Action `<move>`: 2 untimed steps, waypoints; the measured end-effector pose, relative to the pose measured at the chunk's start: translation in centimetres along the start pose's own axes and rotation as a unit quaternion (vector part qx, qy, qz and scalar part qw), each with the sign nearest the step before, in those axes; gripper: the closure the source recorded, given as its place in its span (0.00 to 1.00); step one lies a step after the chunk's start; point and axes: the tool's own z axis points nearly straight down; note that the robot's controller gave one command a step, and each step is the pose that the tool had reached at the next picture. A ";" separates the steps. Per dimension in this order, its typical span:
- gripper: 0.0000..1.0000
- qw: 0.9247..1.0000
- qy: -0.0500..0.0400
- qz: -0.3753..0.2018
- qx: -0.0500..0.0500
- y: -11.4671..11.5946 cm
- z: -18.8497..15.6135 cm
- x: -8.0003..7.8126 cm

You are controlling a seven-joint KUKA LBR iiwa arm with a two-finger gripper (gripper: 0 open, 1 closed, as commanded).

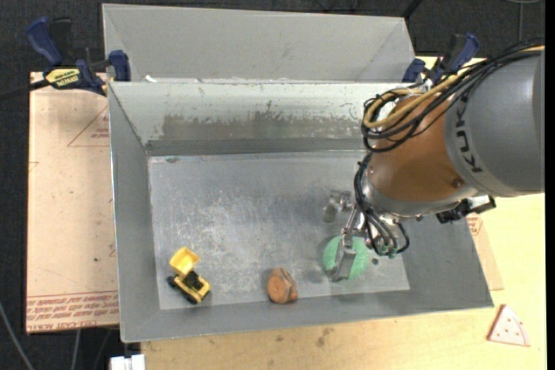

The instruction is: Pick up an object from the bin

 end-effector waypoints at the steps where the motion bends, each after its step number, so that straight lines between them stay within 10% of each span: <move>1: 0.00 1.000 -0.002 0.002 0.000 -2.4 -1.0 -2.4; 2: 0.00 1.000 -0.006 0.008 0.000 -3.4 -0.6 -2.4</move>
Offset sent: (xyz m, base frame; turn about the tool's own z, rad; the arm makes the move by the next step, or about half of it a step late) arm -0.0146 -0.0682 -0.0205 0.1342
